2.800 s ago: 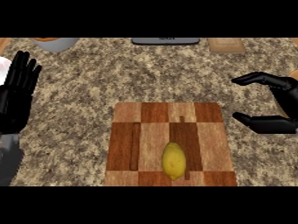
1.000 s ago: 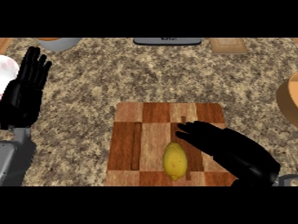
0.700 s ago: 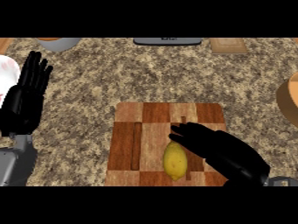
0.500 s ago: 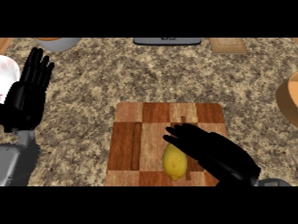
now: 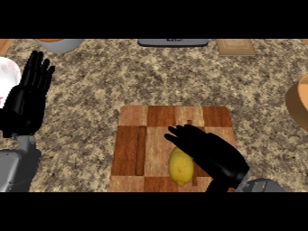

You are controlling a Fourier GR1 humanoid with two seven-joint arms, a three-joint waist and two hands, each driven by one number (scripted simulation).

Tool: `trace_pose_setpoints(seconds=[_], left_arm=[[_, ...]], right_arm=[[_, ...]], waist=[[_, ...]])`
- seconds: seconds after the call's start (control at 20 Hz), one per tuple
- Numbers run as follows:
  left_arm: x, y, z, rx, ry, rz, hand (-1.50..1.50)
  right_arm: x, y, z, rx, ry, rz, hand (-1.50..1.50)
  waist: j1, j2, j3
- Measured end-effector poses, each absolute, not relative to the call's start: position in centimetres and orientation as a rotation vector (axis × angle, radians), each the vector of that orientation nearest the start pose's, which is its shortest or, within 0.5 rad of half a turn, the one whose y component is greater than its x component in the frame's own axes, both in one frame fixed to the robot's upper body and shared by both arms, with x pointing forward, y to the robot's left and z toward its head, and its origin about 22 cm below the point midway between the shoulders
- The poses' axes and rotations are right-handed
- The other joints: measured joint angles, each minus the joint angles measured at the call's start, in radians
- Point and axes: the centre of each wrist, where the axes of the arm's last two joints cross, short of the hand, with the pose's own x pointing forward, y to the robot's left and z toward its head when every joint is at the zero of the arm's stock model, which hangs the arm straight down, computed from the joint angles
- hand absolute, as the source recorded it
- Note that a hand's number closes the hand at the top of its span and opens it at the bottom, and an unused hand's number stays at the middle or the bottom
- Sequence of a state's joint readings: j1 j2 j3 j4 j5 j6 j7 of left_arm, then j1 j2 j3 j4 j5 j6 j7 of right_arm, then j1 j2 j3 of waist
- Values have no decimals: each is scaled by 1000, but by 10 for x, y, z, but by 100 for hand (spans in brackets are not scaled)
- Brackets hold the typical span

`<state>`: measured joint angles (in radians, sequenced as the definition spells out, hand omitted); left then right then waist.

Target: Pick the lemon from the cutting board and place it in the pot

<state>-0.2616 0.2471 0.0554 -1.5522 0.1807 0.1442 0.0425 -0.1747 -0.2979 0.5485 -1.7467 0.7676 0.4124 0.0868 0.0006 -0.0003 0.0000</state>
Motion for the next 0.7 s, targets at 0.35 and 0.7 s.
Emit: trace_pose_setpoints(seconds=[0.35, 0.7], left_arm=[[305, 273, 78, 107, -1760, 50, 0], [301, 273, 80, 101, -1760, 46, 0]], right_arm=[[247, -131, 29, -251, -1485, 1583, -150], [249, -117, 15, -188, -1527, 1660, 150]], waist=[[1, -2, -2], [1, -5, -6]])
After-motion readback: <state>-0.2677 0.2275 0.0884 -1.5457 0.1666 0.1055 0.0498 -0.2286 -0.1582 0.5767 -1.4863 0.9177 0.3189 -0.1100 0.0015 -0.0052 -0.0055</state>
